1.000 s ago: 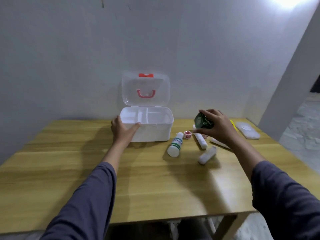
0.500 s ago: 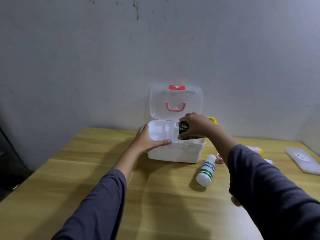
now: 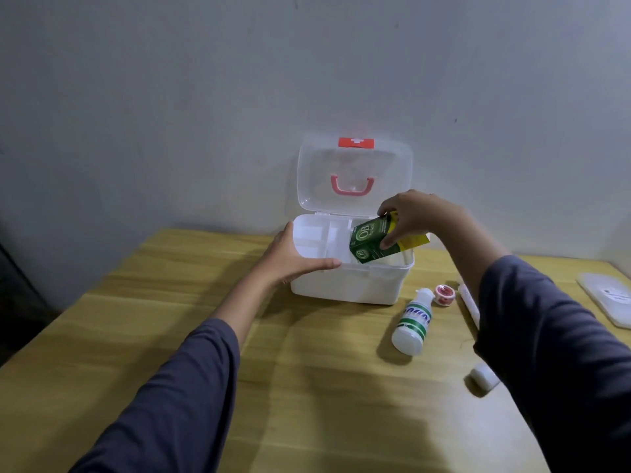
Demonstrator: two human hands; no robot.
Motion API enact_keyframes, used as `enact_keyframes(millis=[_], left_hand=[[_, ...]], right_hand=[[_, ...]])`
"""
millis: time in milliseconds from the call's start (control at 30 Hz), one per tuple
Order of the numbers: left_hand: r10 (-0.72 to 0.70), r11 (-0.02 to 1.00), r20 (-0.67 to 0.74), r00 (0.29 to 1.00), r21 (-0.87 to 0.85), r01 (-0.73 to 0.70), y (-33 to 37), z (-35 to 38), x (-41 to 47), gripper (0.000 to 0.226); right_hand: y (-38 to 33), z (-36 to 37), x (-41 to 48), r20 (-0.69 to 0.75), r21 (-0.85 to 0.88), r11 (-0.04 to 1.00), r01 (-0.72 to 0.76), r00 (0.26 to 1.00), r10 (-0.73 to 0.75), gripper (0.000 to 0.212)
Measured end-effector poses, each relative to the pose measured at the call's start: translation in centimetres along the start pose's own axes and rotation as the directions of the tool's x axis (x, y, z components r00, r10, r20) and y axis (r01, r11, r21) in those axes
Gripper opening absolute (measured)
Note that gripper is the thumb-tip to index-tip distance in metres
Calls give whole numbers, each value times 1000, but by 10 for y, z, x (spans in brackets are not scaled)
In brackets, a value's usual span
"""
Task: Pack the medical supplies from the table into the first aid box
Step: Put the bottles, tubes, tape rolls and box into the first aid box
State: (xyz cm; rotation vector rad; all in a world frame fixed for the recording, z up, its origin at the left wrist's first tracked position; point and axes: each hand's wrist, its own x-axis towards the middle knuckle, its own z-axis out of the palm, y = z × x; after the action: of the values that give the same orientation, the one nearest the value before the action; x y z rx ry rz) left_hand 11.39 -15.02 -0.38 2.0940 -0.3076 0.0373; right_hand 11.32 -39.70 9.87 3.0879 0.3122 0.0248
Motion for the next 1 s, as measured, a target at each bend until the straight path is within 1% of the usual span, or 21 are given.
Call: enact_keyframes(millis=[133,233,333,500,633,733,867,1000], left_hand=[[-15,1000,-14,1000,-14,15,2,2,-3,120],[-23,1000,-34,999,-12,22,6,3,-6,120],[-35,999,-33,999,-5,35,6,5,-7,123],[-64,998,-34,997,-3,64,5,4,-7,136],[-67,998,-42,997,-7,66,5,6,-6,131],[-65,998,-49,997,-9,64,5,6,-8,125],[-60,998,-54,997,-16,59,9,6,-10,124],[-69,997,-58,996,-21,68,10,6,-11,126]], right_hand=[[-6,14,2,-4,112,992,59,998,-59,69],[-16,32,7,-48,157,983,91,995,-84,68],[-22,50,10,-56,215,970,110,993,-100,63],[-20,56,14,-21,173,978,118,993,-116,60],[-19,55,17,60,38,988,147,987,-149,51],[-22,59,18,29,-24,988,151,988,-151,45],[-27,59,19,-21,-63,985,163,986,-164,42],[-31,58,18,-26,3,978,209,978,-209,42]])
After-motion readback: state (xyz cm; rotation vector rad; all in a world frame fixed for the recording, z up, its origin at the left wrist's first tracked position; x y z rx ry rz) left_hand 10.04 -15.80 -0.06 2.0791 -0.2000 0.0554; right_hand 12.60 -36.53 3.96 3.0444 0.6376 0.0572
